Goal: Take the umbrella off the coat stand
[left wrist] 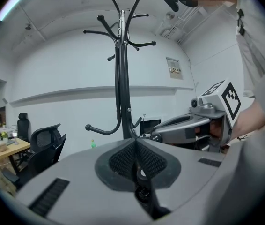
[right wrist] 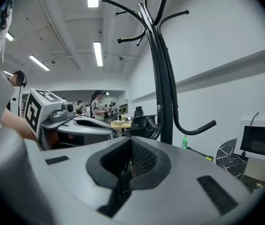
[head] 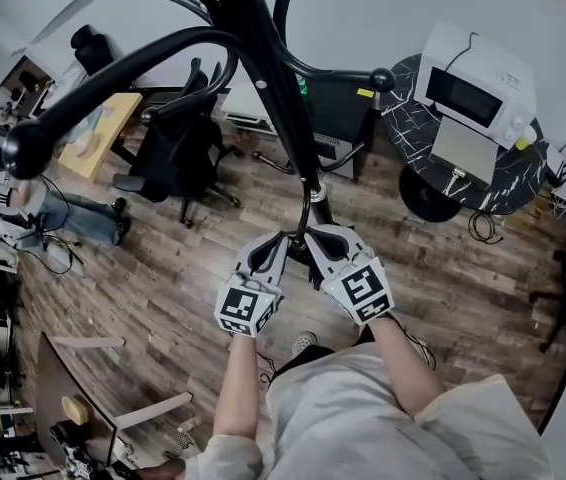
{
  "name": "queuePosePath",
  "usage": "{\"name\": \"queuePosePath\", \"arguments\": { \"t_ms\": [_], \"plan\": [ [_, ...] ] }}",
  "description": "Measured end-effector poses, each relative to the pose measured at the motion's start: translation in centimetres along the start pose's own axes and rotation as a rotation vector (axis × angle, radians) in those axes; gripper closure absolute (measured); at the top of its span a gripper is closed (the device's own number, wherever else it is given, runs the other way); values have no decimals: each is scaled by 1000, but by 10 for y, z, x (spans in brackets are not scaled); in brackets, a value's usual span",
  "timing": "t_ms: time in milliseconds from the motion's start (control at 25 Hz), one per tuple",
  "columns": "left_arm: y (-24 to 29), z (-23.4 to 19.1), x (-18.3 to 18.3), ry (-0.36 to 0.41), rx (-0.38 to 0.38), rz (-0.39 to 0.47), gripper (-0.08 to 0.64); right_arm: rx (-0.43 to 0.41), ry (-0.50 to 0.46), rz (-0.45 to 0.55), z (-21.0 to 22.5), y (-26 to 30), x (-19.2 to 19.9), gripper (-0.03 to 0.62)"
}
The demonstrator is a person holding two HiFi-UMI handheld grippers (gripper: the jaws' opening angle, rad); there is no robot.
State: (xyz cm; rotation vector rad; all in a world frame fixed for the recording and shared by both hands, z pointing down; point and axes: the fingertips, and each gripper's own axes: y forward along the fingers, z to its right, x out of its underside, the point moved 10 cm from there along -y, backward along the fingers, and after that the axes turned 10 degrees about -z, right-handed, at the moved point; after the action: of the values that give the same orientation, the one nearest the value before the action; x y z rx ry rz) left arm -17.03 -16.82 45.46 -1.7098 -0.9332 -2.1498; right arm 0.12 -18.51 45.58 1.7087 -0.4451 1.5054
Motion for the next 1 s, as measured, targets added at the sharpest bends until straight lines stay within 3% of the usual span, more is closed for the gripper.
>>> {"name": "queuePosePath", "arguments": {
  "t_ms": [1000],
  "plan": [
    [-17,39,12,-107,-101,37,537,-118,-53,-10,-3,-21,8,584]
  ]
}}
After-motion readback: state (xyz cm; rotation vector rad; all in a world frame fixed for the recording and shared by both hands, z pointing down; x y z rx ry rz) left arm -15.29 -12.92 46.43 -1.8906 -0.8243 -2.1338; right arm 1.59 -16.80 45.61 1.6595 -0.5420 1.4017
